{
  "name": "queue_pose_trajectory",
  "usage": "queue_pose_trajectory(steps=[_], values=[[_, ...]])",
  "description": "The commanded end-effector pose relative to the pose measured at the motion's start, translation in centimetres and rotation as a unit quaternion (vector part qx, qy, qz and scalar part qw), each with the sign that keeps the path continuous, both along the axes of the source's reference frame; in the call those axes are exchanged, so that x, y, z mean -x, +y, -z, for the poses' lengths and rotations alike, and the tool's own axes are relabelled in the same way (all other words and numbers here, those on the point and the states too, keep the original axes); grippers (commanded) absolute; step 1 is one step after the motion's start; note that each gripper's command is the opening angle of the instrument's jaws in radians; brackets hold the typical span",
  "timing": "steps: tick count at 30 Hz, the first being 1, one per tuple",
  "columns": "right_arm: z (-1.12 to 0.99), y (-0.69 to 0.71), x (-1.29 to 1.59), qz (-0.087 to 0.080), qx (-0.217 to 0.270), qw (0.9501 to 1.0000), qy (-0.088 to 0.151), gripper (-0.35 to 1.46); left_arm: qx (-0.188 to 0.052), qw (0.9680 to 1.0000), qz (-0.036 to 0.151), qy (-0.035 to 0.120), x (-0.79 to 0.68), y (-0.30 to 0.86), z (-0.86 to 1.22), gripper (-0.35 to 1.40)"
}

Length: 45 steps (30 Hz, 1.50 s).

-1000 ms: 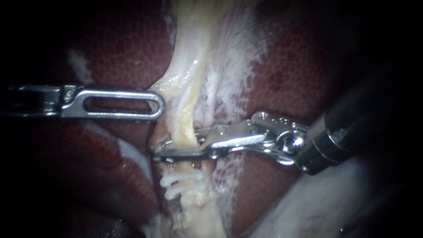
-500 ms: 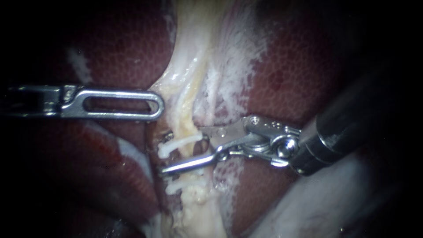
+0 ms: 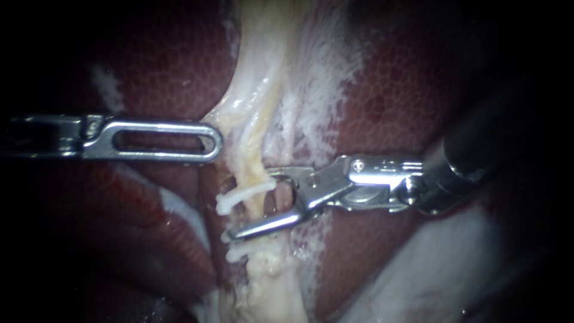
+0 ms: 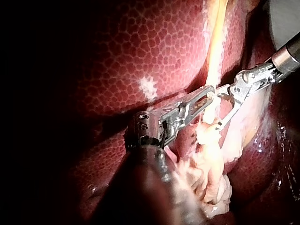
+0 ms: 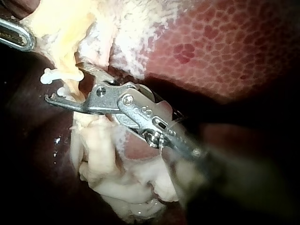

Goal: Going back third clip left tube

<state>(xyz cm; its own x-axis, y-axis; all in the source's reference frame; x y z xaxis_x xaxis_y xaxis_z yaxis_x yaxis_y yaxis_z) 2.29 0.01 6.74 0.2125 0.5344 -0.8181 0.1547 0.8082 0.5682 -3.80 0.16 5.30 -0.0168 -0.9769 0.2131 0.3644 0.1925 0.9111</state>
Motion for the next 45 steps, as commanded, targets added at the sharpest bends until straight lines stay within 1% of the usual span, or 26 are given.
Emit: queue_pose_trajectory(steps=[1, 7, 11, 16, 22, 28, 32, 38, 45], values=[[0.02, 0.00, 0.04, -0.001, 0.000, 1.0000, -0.001, 0.60, 0.000, 1.0000, 0.000, 0.000, 0.00, 0.00, 0.00, -0.35], [0.10, -0.02, 0.31, -0.015, -0.001, 0.9998, -0.012, 0.60, 0.000, 1.0000, -0.001, 0.000, -0.01, 0.01, -0.03, -0.35], [0.17, 0.00, 0.53, -0.022, -0.002, 0.9996, -0.018, 0.60, 0.000, 1.0000, -0.001, 0.000, -0.02, 0.01, -0.04, -0.35], [0.30, 0.09, 0.81, -0.035, -0.005, 0.9990, -0.026, 0.60, 0.000, 1.0000, -0.001, 0.000, -0.02, 0.01, -0.04, -0.35], [0.53, 0.19, 1.08, -0.043, -0.007, 0.9985, -0.033, 0.60, 0.000, 1.0000, -0.001, -0.001, -0.02, 0.02, -0.07, -0.35], [0.75, 0.26, 1.27, -0.038, 0.006, 0.9988, -0.030, 0.60, 0.001, 1.0000, -0.001, -0.001, -0.03, 0.02, -0.09, -0.35], [0.85, 0.30, 1.37, -0.035, 0.015, 0.9989, -0.029, 0.60, 0.001, 1.0000, -0.001, -0.001, -0.03, 0.02, -0.09, -0.35], [0.91, 0.35, 1.46, -0.035, 0.021, 0.9987, -0.029, 0.60, 0.001, 1.0000, -0.001, -0.001, -0.03, 0.02, -0.09, -0.35], [0.91, 0.35, 1.46, -0.035, 0.024, 0.9987, -0.029, 0.60, 0.001, 1.0000, -0.001, -0.001, -0.02, 0.03, -0.10, -0.35]])
